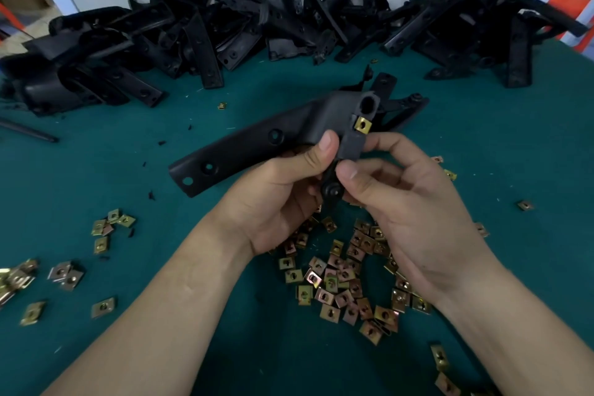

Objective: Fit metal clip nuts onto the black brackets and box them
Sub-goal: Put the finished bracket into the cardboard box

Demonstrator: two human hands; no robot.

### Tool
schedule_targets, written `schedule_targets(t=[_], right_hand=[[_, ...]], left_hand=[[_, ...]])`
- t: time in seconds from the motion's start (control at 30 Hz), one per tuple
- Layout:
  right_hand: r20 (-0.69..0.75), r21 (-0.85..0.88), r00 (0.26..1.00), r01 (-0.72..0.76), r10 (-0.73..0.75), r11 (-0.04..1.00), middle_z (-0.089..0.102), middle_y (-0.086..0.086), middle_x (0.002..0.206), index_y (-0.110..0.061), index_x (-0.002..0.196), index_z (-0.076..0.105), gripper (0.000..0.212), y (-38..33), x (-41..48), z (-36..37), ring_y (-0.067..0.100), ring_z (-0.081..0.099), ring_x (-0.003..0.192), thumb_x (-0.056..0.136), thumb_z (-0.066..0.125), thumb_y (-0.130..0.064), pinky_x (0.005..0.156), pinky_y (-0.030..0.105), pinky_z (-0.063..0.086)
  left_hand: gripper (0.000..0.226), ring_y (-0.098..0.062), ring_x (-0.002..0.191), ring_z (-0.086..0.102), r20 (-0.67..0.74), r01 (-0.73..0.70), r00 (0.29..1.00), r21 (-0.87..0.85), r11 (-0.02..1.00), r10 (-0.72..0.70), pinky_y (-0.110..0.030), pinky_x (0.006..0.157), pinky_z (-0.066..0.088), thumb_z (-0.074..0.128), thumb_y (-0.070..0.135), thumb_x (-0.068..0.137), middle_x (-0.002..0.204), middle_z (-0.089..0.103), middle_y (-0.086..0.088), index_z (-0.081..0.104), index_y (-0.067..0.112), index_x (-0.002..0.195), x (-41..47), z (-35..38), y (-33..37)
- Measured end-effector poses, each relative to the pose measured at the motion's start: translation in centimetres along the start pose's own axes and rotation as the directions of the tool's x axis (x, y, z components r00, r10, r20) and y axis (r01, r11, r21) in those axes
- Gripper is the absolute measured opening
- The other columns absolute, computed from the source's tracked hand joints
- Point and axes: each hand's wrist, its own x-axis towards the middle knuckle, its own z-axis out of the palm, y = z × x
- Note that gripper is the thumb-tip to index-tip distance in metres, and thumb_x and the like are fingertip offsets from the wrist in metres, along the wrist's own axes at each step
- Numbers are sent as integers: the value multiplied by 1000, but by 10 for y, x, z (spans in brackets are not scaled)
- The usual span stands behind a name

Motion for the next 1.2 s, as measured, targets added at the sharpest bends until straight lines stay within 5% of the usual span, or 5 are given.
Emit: schedule_targets(t=[0.17, 0.3, 0.63, 0.93, 1.2], right_hand=[[-40, -168, 980, 188, -197, 968, 77, 0, 103, -17, 112, 75, 26, -1, -1, 3, 13, 73, 99, 87, 77, -13, 85, 18, 54], [-189, -128, 971, 124, -147, 984, 78, -1, 102, -22, 103, 80, 19, -4, 0, -2, 12, 72, 97, 85, 78, -20, 86, 24, 55], [38, 117, 999, 22, -27, 993, 74, 24, 99, 2, 100, 74, 19, -34, -10, -2, 35, 73, 82, 95, 64, -14, 74, 40, 61], [-278, 11, 950, 152, -143, 988, 76, 4, 89, -16, 83, 80, 10, -97, -63, -46, 13, 68, 77, 84, 71, -21, 69, 24, 57], [-698, -53, 701, 154, -147, 987, 76, 11, 90, -11, 86, 79, 21, -121, -211, -100, 18, 65, 77, 73, 74, -26, 65, 29, 56]], left_hand=[[52, -34, 118, 56, -85, -53, 995, 32, 998, 56, -51, 119, 31, 75, 30, 78, 123, 68, -17, 70, 2, 121, 1, 3, -3], [42, -26, 102, 60, -49, -10, 999, 59, 998, 13, -37, 102, 50, 75, 28, 79, 111, 71, -10, 75, 6, 114, -4, 4, -4], [32, -6, 70, 61, -29, 28, 999, 45, 999, -27, -17, 65, 55, 82, 27, 68, 91, 73, 0, 81, 15, 97, -17, 20, 0], [10, -17, 83, 75, -131, -349, 918, 182, 919, 374, -20, 70, 58, 77, 18, 79, 92, 76, -5, 76, 25, 86, -42, 50, 28], [12, -24, 81, 77, 136, -158, 985, 469, 869, 106, -24, 67, 60, 75, 18, 81, 85, 77, -11, 75, 12, 92, -71, 156, -25]])
